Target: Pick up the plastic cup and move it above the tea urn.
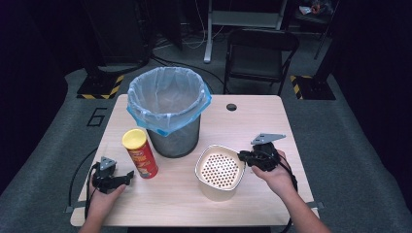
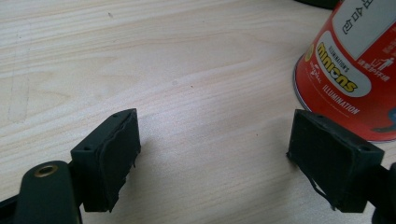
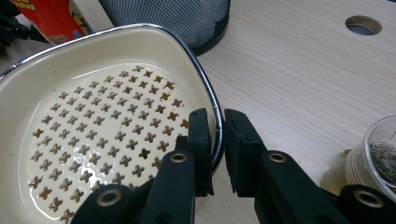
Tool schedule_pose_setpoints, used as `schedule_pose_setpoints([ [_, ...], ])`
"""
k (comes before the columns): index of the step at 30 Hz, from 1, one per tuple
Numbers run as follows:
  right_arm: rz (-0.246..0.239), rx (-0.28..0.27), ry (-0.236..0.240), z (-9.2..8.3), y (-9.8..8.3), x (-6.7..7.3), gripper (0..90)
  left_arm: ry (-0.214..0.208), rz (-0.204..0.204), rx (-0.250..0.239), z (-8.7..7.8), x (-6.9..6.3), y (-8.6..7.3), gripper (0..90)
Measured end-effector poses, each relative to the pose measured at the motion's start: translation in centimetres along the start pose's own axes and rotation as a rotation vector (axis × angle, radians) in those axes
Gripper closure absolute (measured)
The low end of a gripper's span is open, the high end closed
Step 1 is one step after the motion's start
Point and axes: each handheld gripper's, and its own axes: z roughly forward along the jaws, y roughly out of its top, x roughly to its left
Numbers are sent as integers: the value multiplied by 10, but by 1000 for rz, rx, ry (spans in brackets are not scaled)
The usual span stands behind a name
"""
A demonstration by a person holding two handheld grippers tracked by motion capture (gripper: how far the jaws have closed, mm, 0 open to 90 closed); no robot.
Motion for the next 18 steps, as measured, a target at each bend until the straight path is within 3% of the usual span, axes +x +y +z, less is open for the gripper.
schedule_pose_setpoints([
  [3, -1, -9, -7, 0, 0, 0, 746, 0, -1, 0, 0, 0, 0, 164],
  [4, 19, -35, -13, -2, 2, -1, 643, -2, -4, -1, 0, 0, 0, 164],
  [6, 29, -48, -20, -4, 4, -2, 618, -2, -4, -1, 0, 0, 0, 164],
  [13, 37, -109, -145, -17, 7, -22, 475, -2, -5, 0, 0, 0, 0, 164],
  [14, 46, -109, -185, -18, 4, -29, 441, -2, -4, -1, 0, 0, 0, 164],
  [18, 78, -89, -235, -16, -4, -41, 402, -3, -4, 0, 0, 0, 0, 164],
])
